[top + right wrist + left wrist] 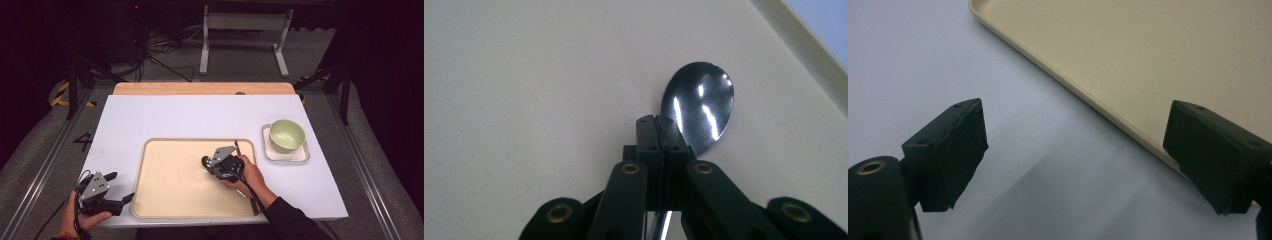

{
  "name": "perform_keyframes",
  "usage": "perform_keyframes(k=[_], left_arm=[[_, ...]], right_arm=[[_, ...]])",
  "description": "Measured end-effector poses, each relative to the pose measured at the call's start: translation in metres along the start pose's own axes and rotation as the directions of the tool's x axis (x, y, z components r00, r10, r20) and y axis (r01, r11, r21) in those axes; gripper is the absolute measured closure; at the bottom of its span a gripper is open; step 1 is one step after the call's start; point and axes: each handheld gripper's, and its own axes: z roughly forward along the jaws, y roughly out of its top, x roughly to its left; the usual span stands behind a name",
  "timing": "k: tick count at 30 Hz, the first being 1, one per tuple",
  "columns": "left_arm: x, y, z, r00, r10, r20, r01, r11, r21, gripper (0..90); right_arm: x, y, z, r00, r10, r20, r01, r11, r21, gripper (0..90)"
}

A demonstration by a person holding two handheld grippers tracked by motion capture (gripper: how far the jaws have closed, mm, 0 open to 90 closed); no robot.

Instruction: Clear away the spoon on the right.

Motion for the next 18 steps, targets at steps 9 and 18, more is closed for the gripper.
perform_keyframes(k=[9,18], left_arm=[[0.000,0.000,0.000,1.0000,0.007,-0.002,-0.007,1.0000,-0.001,11.4],[-0.001,0.000,-0.001,0.9999,0.008,-0.008,-0.008,1.0000,-0.003,11.4]], right_arm=[[-0.012,-0.011,-0.009,0.9988,0.049,0.003,-0.049,0.999,0.004,90.0],[-0.022,-0.022,-0.017,0.9964,0.082,0.019,-0.082,0.997,0.011,90.0]])
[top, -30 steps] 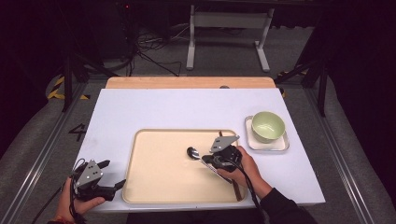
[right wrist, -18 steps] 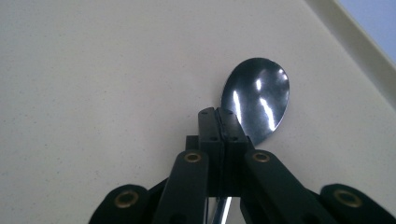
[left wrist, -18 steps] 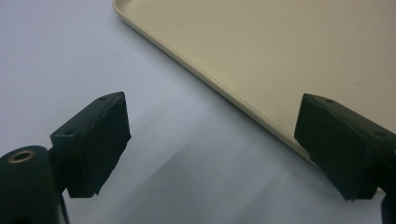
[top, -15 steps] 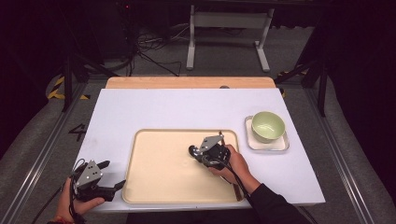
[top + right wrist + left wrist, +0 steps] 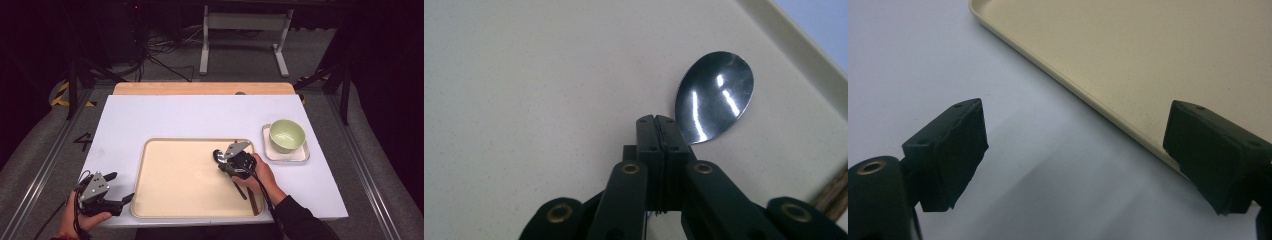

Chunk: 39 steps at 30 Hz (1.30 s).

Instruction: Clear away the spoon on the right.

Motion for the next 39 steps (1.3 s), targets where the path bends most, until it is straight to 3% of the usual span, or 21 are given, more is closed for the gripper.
perform_keyframes(k=[19,28,39], left_arm=[[0.000,0.000,0.000,1.0000,0.001,-0.001,-0.001,1.0000,0.003,11.6],[0.000,0.000,0.000,1.0000,0.004,-0.001,-0.004,1.0000,0.001,11.6],[-0.001,0.000,0.000,1.0000,0.006,0.003,-0.006,1.0000,0.005,11.6]], right_arm=[[-0.013,-0.015,-0.013,0.9973,0.061,0.042,-0.061,0.998,0.008,90.0],[-0.014,-0.016,-0.014,0.9968,0.060,0.053,-0.061,0.998,0.015,88.7],[-0.013,-0.012,-0.023,0.9969,0.055,0.057,-0.054,0.998,-0.021,87.7]])
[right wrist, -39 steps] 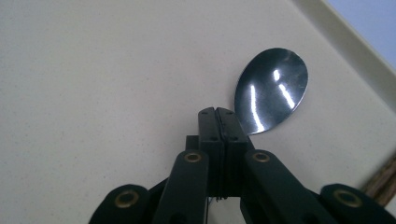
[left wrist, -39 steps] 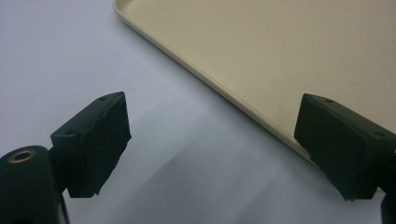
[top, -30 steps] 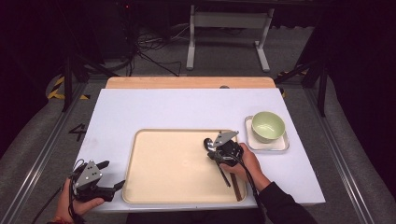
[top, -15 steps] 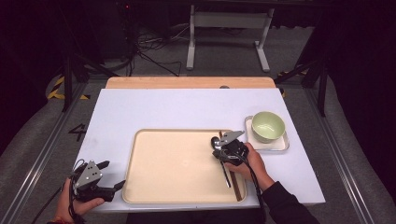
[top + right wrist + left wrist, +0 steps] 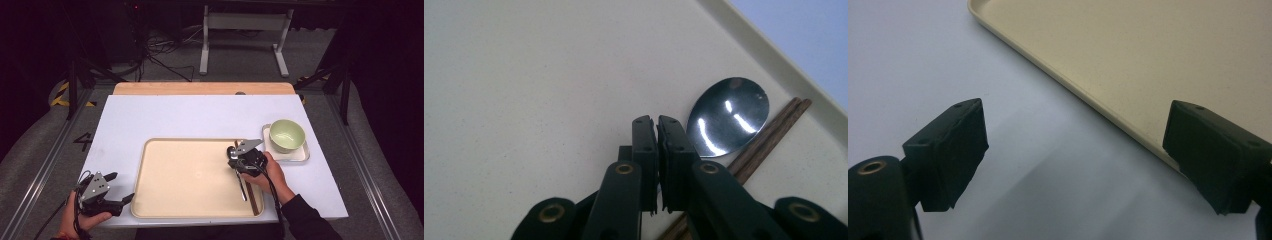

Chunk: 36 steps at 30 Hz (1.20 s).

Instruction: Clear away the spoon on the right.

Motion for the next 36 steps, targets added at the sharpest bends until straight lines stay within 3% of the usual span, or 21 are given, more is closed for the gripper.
perform_keyframes(k=[18,26,36], left_arm=[[0.000,0.000,0.000,1.0000,-0.001,0.003,0.001,1.0000,-0.001,11.6],[0.000,0.000,0.000,1.0000,0.002,0.006,-0.002,1.0000,0.002,11.6],[0.000,0.000,0.000,1.0000,0.005,0.006,-0.005,1.0000,0.003,11.7]], right_arm=[[0.000,0.007,-0.036,0.9998,-0.010,0.020,0.012,0.995,-0.102,82.2],[-0.001,0.007,-0.052,0.9993,0.000,0.037,0.005,0.990,-0.141,74.7],[-0.006,0.005,-0.074,0.9953,0.019,0.095,-0.002,0.983,-0.183,63.1]])
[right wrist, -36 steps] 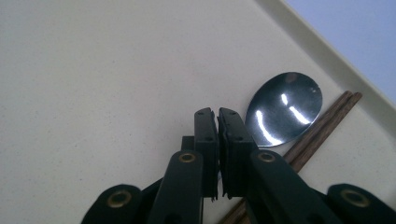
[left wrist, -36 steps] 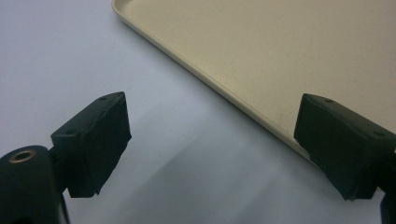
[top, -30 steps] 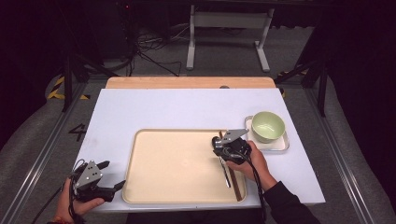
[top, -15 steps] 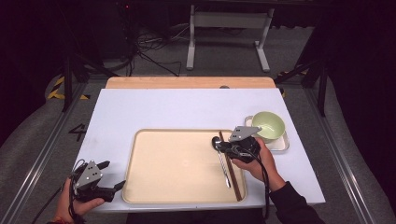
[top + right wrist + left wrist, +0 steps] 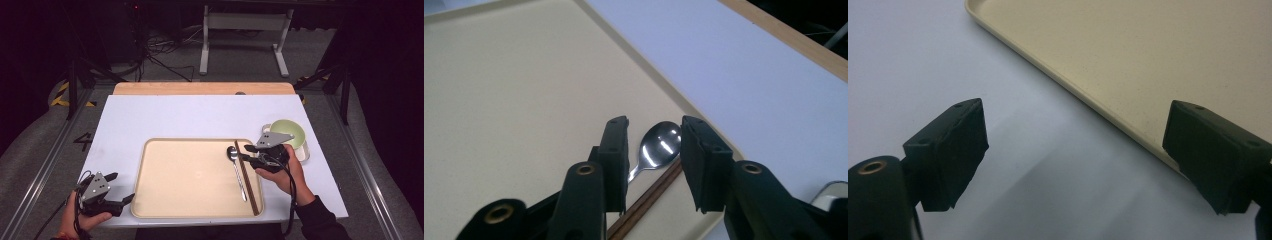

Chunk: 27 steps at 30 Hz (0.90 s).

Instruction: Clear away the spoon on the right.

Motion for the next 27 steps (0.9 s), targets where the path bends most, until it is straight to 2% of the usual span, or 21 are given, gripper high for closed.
perform_keyframes(k=[5,6,9,14,16,19,24,27], left_arm=[[0.000,0.000,0.001,1.0000,-0.001,0.002,0.001,1.0000,0.001,11.8],[0.000,0.000,0.000,1.0000,-0.002,0.002,0.002,1.0000,0.000,11.8],[0.000,0.000,0.000,1.0000,-0.002,0.002,0.002,1.0000,0.003,11.8],[0.000,-0.001,0.001,1.0000,-0.003,0.003,0.003,1.0000,0.006,11.8],[0.000,0.000,0.001,1.0000,-0.001,0.002,0.001,1.0000,0.007,11.8],[0.000,0.000,0.001,1.0000,0.001,0.002,-0.001,1.0000,0.007,11.9],[0.000,0.000,0.001,1.0000,0.002,0.001,-0.002,1.0000,0.009,11.9],[0.000,0.000,0.001,1.0000,0.003,0.002,-0.003,0.9999,0.010,11.9]], right_arm=[[-0.007,0.001,-0.008,0.9992,0.016,0.037,-0.016,1.000,-0.024,57.4],[-0.010,0.000,-0.011,0.9980,0.021,0.059,-0.019,0.999,-0.028,54.5],[-0.014,-0.001,-0.015,0.9969,0.031,0.073,-0.029,0.999,-0.031,52.1],[-0.025,-0.005,-0.026,0.9882,0.076,0.133,-0.069,0.996,-0.058,43.5],[-0.031,-0.007,-0.030,0.9804,0.095,0.172,-0.083,0.994,-0.076,40.0],[-0.037,-0.010,-0.035,0.9714,0.119,0.206,-0.102,0.991,-0.088,36.9],[-0.050,-0.016,-0.045,0.9479,0.147,0.283,-0.127,0.988,-0.087,33.8],[-0.057,-0.020,-0.049,0.9371,0.176,0.302,-0.153,0.984,-0.096,31.9]])
